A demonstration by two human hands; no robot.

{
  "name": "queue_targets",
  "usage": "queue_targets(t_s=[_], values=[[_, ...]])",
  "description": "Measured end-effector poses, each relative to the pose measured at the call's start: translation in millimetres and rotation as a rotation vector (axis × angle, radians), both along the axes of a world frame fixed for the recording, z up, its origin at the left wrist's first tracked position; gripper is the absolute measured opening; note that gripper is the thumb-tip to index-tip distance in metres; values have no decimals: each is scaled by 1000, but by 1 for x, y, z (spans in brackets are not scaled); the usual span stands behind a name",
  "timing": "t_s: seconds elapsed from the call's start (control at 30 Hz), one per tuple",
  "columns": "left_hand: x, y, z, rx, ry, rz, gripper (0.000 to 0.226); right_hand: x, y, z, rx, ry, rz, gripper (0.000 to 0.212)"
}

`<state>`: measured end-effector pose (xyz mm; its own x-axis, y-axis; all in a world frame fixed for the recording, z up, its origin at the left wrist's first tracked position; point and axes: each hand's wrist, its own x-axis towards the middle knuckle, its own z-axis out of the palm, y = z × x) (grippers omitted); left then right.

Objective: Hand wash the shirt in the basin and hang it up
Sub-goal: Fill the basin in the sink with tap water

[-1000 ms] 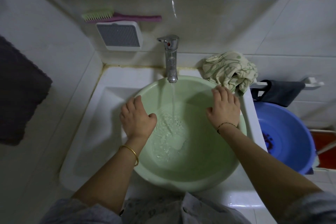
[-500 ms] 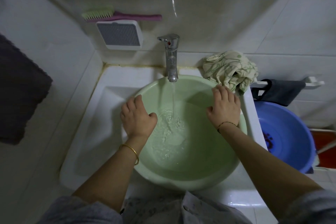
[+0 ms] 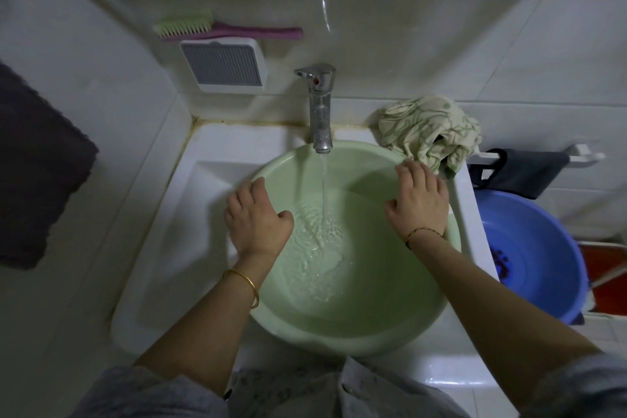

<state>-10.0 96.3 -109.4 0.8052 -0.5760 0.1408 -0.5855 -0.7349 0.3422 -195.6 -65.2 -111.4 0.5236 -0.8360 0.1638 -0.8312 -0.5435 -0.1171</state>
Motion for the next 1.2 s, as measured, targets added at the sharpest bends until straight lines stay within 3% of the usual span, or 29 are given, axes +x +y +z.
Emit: queue_targets(t_s=[1.2], values=[[0,1,-1,19,-13,-7,73,-1,1,0,6,-8,3,64]])
